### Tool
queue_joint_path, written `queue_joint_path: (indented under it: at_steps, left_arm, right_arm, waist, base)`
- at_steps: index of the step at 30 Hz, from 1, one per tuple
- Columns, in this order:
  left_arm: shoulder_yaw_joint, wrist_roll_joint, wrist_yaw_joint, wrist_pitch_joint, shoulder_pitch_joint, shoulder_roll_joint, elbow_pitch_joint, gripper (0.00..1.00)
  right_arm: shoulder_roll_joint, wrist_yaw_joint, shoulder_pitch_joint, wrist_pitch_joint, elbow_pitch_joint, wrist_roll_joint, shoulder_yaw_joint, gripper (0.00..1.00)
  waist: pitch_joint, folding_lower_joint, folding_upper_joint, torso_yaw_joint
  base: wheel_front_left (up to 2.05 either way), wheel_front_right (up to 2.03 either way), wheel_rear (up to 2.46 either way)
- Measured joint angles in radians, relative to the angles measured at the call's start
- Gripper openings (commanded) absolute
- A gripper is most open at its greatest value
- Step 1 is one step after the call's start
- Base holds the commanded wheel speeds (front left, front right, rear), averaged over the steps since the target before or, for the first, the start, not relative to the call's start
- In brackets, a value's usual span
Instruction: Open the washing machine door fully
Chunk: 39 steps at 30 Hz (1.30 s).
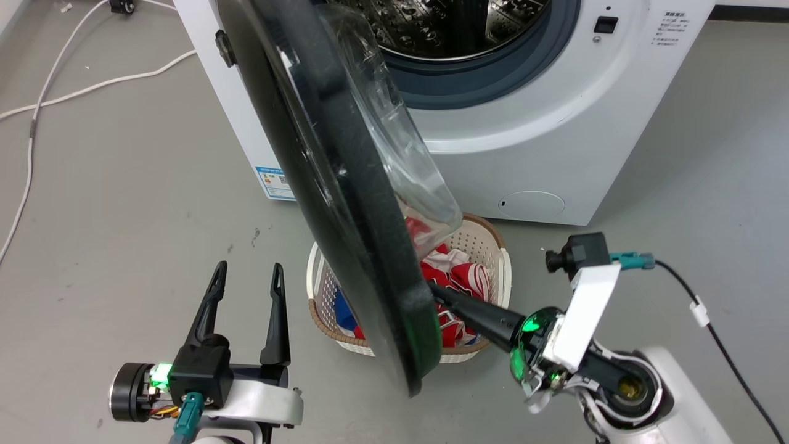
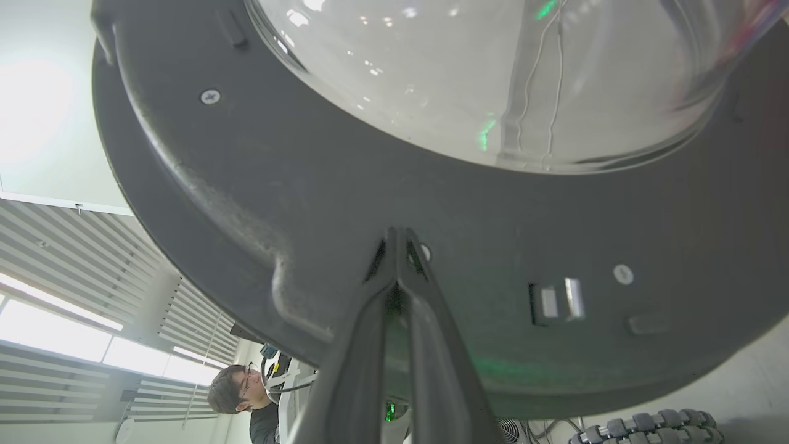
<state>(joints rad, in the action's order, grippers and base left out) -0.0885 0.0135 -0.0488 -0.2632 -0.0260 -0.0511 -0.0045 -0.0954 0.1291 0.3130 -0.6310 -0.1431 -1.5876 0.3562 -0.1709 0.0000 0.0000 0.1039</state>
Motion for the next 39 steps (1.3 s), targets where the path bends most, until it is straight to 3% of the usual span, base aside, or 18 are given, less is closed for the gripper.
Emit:
queue_joint_path:
  at_steps: [7,15,16,18,19,25,29,32,34,39]
  left_arm:
    - [0.002,0.0,-0.001,0.0,0.017,0.0,0.004,1.0]
    - [0.013,0.0,-0.006,0.0,0.054,0.0,0.011,1.0]
    - [0.013,0.0,-0.006,0.0,0.06,0.0,0.011,1.0]
    - [0.015,0.0,-0.006,0.0,0.069,0.0,0.011,1.0]
    - [0.016,0.0,-0.005,0.0,0.072,0.0,0.011,1.0]
    - [0.021,-0.002,-0.005,0.0,0.104,-0.001,0.01,1.0]
    - [0.025,-0.002,-0.004,0.0,0.115,-0.004,0.008,1.0]
    - [0.026,-0.003,-0.004,0.0,0.123,-0.005,0.007,1.0]
    - [0.027,-0.003,-0.004,0.0,0.124,-0.005,0.006,1.0]
    - [0.029,-0.003,-0.005,0.0,0.13,-0.006,0.002,1.0]
  right_arm:
    - [0.02,0.0,-0.056,0.043,0.019,0.001,0.002,0.0]
    - [0.036,0.0,-0.151,0.259,0.113,-0.003,-0.102,0.0]
    - [0.039,0.0,-0.164,0.291,0.124,-0.005,-0.122,0.11]
    - [0.038,0.0,-0.191,0.33,0.142,-0.006,-0.15,0.66]
    - [0.039,0.0,-0.205,0.351,0.15,-0.002,-0.159,1.0]
    - [0.039,0.0,-0.279,0.493,0.206,0.049,-0.25,1.0]
    - [0.007,0.0,-0.306,0.68,0.236,0.224,-0.274,1.0]
    - [-0.055,0.0,-0.327,0.858,0.222,0.458,-0.248,1.0]
    - [-0.072,0.0,-0.34,0.889,0.203,0.63,-0.244,1.0]
    - [0.005,0.0,-0.356,0.894,0.282,1.038,-0.362,1.0]
  waist:
    - [0.021,-0.0001,0.0,-0.008]
    - [0.073,0.0,0.0,-0.025]
    - [0.081,-0.0001,0.0,-0.028]
    - [0.097,0.0,0.0,-0.036]
    - [0.104,0.0,0.0,-0.039]
    - [0.145,0.0,0.0,-0.058]
    - [0.162,0.0,0.0,-0.067]
    - [0.172,0.0,0.0,-0.069]
    - [0.178,0.0,0.0,-0.07]
    - [0.185,0.0,0.0,-0.073]
  base:
    - [0.0,0.0,0.0]
    - [0.0,0.0,0.0]
    - [0.0,0.0,0.0]
    - [0.0,0.0,0.0]
    - [0.0,0.0,0.0]
    - [0.0,0.0,0.0]
    - [0.0,0.0,0.0]
    - [0.0,0.0,0.0]
    - [0.0,0.0,0.0]
    - [0.0,0.0,0.0]
